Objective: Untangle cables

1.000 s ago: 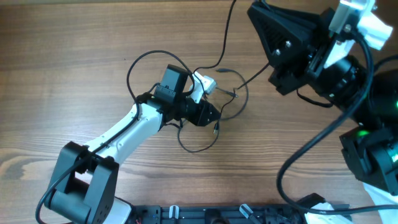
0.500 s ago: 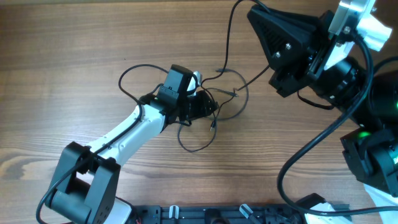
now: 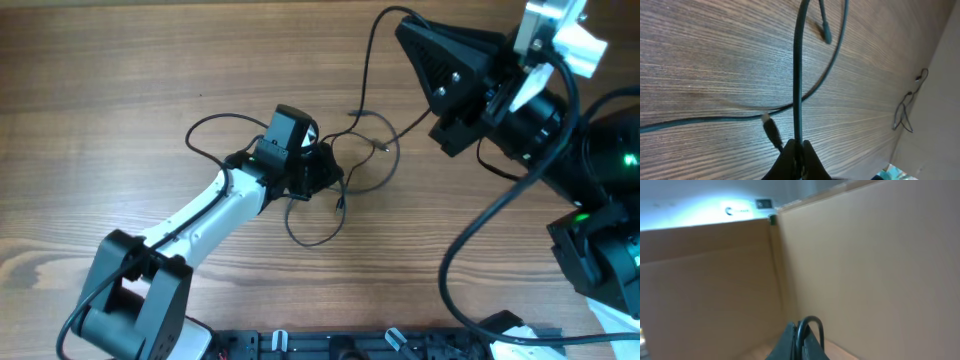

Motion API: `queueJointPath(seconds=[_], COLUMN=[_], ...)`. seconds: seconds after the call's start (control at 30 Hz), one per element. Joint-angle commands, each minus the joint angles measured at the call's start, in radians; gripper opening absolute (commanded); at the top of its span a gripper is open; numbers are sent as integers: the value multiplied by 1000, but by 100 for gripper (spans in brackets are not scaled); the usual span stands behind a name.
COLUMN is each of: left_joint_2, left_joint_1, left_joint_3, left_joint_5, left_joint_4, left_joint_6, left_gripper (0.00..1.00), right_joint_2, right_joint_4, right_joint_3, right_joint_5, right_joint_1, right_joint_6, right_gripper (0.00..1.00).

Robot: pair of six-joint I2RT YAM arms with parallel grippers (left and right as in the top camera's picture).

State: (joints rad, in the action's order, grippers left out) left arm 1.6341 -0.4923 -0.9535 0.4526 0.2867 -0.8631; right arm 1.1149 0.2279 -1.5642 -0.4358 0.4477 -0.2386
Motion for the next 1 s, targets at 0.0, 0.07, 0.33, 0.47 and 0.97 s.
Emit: queueJointPath(seconds=[0.0,0.07,0.33,0.47,0.97], left_joint_2=[-119,-182,-335,-344,-343], left_joint_1=[18,25,98,134,136], left_joint_3=[3,3,3,3,4], left_joint_5=[29,19,-100,-156,-239], left_joint_4=[12,46,262,356,476], left_joint_6=[36,62,124,127,206], left_gripper=[4,4,4,4,4], right_joint_2=[-11,-8,9,30,156], right_joint_4=[55,103,177,74,-206], right_joint_3=[-9,-9,-9,-9,-9], right_joint_5=[154,256,533,752,1083], right_joint_1=[-3,-3,-3,-3,-250], right_joint_6=[84,110,151,217,597], right_gripper=[4,4,4,4,4])
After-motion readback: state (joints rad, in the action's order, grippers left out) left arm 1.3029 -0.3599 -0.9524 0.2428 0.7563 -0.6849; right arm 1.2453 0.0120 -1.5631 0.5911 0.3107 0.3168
